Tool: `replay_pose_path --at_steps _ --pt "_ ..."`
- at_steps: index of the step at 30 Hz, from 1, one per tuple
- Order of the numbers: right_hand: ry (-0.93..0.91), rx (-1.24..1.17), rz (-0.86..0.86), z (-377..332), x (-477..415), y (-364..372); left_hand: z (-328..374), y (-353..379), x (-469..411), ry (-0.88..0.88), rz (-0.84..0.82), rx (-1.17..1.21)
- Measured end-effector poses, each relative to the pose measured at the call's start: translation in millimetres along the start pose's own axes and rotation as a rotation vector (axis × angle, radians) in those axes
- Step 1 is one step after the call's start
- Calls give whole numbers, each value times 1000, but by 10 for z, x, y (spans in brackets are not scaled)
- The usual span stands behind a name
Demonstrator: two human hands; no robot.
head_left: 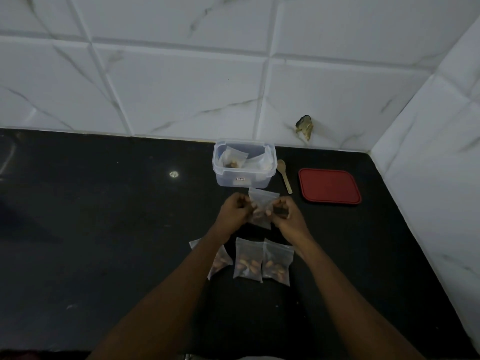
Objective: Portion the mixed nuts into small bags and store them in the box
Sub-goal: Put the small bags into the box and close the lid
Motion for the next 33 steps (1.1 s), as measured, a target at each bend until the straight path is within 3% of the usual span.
replay_pose_path --at_steps 3,7,11,15,19,24,29,33 --pt "-12 -69 -86 -118 30 42 125 -108 12 37 44 113" --pt "12 -126 -24 -229 -66 27 223 -251 -10 140 138 117" --pt "-62 -107 -30 -409 -209 79 456 -249 -62 251 47 144" --pt "-222 -25 -42 -671 -441 152 742 -257 -258 342 18 3" --pt "-321 163 15 -909 -789 222 1043 -208 -579 385 16 -176" --pt "-399 578 85 -1049 -1202 334 1121 -77 -1033 392 -24 -412" --pt "-485 847 90 -1108 -1440 445 1016 93 -1353 377 -90 -601" --pt "-623 1212 17 -1112 -1552 659 910 265 -1481 427 -184 -792"
Point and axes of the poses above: each hand's wrist, its own x-axis away from the middle knuckle, its own y-axis out of the palm, z = x × y, the point moved 9 cm from there along -x, towards the middle knuckle, and after that the axes turned 15 degrees about z, right-handed, at the moved point
